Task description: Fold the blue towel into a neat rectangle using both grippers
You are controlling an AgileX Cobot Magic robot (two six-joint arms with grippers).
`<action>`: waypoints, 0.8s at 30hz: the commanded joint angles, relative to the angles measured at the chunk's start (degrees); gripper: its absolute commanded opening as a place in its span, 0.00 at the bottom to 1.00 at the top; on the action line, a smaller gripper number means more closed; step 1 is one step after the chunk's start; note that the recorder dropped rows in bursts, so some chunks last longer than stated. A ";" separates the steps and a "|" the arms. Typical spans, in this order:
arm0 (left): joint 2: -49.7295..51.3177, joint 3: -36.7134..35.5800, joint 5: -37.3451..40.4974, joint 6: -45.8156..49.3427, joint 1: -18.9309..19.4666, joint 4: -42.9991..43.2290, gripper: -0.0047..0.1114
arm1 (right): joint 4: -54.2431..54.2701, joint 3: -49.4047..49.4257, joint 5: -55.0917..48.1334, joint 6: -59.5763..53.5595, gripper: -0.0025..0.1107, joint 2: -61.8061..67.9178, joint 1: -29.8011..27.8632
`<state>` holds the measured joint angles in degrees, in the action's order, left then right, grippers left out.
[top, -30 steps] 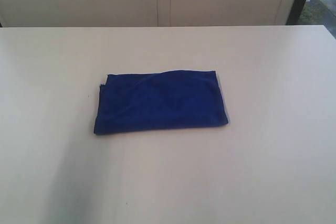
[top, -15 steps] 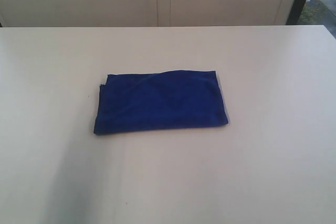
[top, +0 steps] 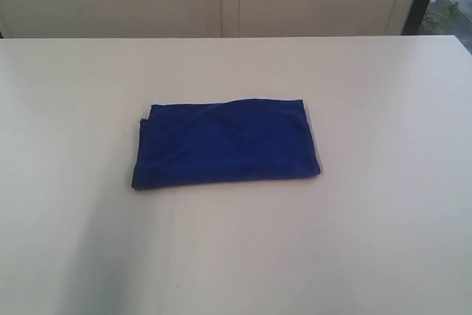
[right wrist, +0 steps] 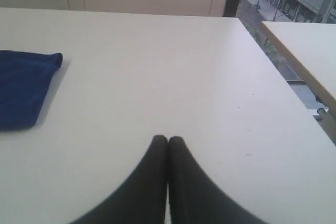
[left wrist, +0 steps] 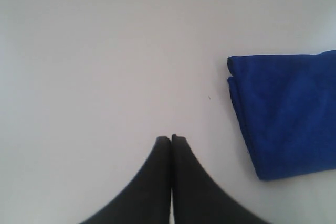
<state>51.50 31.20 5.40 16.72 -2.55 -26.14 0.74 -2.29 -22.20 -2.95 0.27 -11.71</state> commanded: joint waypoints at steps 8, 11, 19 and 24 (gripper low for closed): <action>-0.21 -0.50 0.22 0.03 0.10 -1.06 0.04 | -0.74 2.29 2.16 0.44 0.02 -0.27 -0.30; -0.21 -0.50 0.22 0.03 0.10 -1.06 0.04 | -0.74 2.29 2.16 0.44 0.02 -0.27 -0.30; -0.21 -0.50 0.22 0.03 0.10 -1.06 0.04 | -0.74 2.29 2.16 0.44 0.02 -0.27 -0.30; -0.21 -0.50 0.22 0.03 0.10 -1.06 0.04 | -0.74 2.29 2.16 0.44 0.02 -0.27 -0.30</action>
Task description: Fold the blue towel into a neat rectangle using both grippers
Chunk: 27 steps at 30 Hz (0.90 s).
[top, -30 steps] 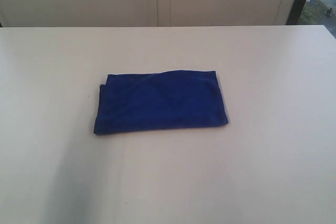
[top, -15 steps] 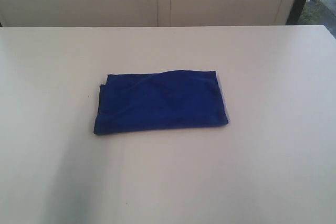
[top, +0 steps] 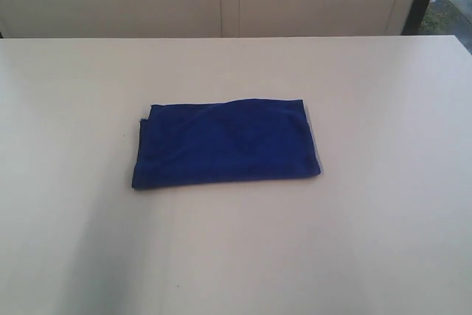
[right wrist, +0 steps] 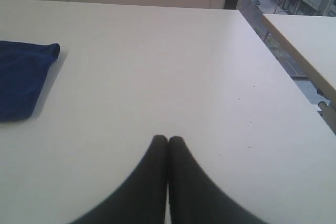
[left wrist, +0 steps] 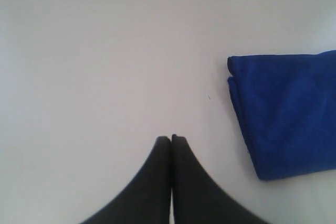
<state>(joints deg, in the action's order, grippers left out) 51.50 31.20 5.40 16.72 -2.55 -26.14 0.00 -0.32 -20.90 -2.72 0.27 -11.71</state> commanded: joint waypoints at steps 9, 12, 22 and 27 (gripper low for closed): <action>-0.21 -0.50 0.22 0.03 0.10 -1.06 0.04 | 0.00 0.32 0.87 0.20 0.02 -0.27 -0.30; -0.21 -0.50 0.22 0.03 0.10 -1.06 0.04 | 0.00 0.32 0.97 0.20 0.02 -0.27 -0.30; -1.32 -0.50 0.34 0.01 0.10 0.06 0.04 | 0.00 0.32 0.97 0.20 0.02 -0.27 -0.30; -6.71 -0.77 2.86 0.01 0.10 0.54 0.04 | 0.00 0.32 0.97 0.20 0.02 -0.27 -0.30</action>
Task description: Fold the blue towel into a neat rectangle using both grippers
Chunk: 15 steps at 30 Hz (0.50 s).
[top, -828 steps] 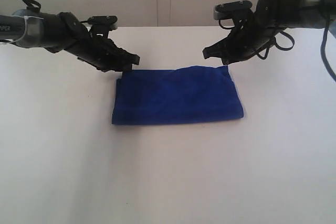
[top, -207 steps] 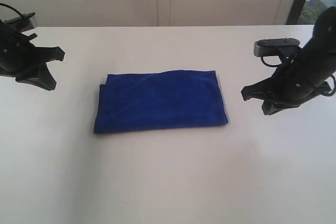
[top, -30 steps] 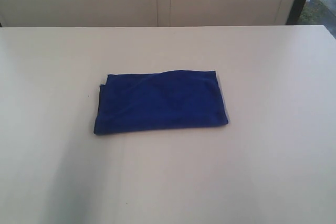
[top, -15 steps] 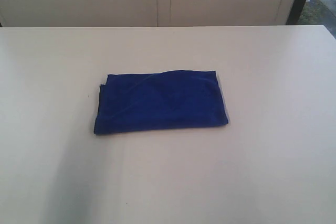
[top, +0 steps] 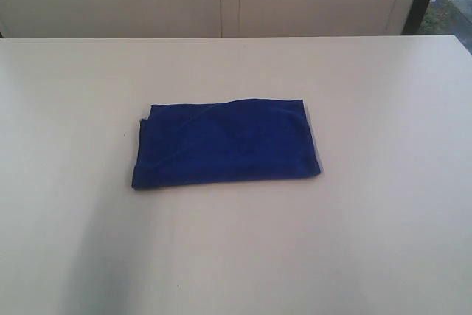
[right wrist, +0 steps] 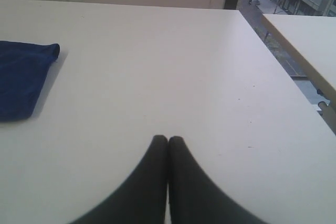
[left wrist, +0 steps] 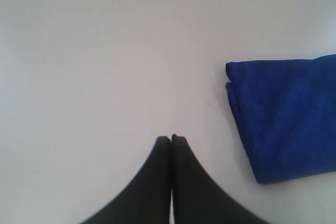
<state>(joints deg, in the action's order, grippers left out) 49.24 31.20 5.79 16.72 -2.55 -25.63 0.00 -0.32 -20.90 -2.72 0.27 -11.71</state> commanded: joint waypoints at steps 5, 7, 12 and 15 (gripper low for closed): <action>-11.50 -6.12 1.48 0.01 0.10 0.56 0.04 | 0.00 0.32 0.97 0.20 0.02 -0.27 -0.30; -14.70 -10.04 -0.88 0.01 0.10 0.56 0.04 | 0.00 0.32 0.97 0.20 0.02 -0.27 -0.30; -23.35 -19.73 -4.27 0.01 0.10 0.56 0.04 | 0.00 0.32 0.97 0.20 0.02 -0.27 -0.30; -28.43 -24.29 -4.85 0.01 0.10 0.56 0.04 | 0.00 0.32 0.97 0.20 0.02 -0.27 -0.30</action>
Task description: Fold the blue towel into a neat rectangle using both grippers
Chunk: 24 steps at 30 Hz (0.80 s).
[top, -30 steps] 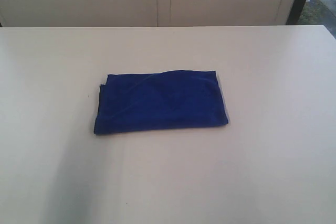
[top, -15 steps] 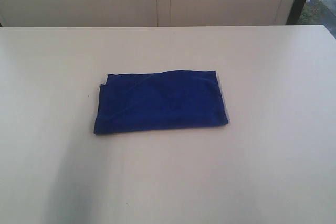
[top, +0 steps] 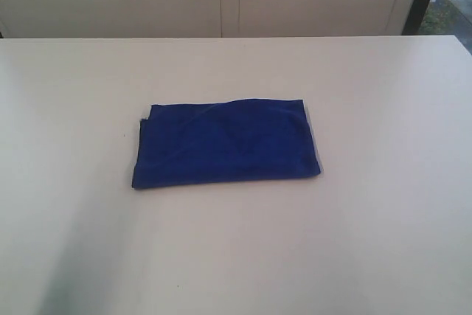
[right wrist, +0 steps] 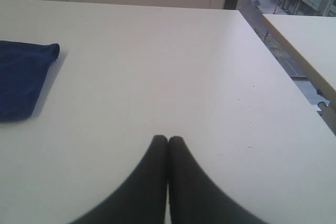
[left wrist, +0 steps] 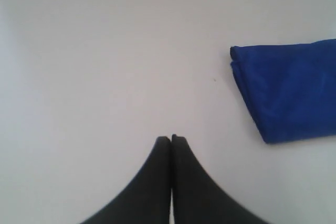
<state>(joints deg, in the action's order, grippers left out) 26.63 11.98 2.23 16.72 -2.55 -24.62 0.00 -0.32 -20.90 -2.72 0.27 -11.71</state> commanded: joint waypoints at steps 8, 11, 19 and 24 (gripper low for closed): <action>-14.28 -10.31 -1.17 0.20 0.10 -0.31 0.04 | 0.00 0.32 0.97 0.20 0.02 -0.27 -0.30; -18.27 -10.81 -0.93 0.20 0.10 1.01 0.04 | 0.00 0.32 0.97 0.20 0.02 -0.27 -0.30; -26.63 -10.81 -0.11 0.20 0.10 1.73 0.04 | 0.00 0.32 0.97 0.20 0.02 -0.27 -0.30; -26.63 -10.81 2.84 0.20 0.10 4.27 0.04 | 0.00 0.32 0.97 0.20 0.02 -0.27 -0.30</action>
<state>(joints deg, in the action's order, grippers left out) 0.29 1.41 3.39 16.82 -2.55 -21.02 0.00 -0.32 -20.90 -2.72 0.27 -11.71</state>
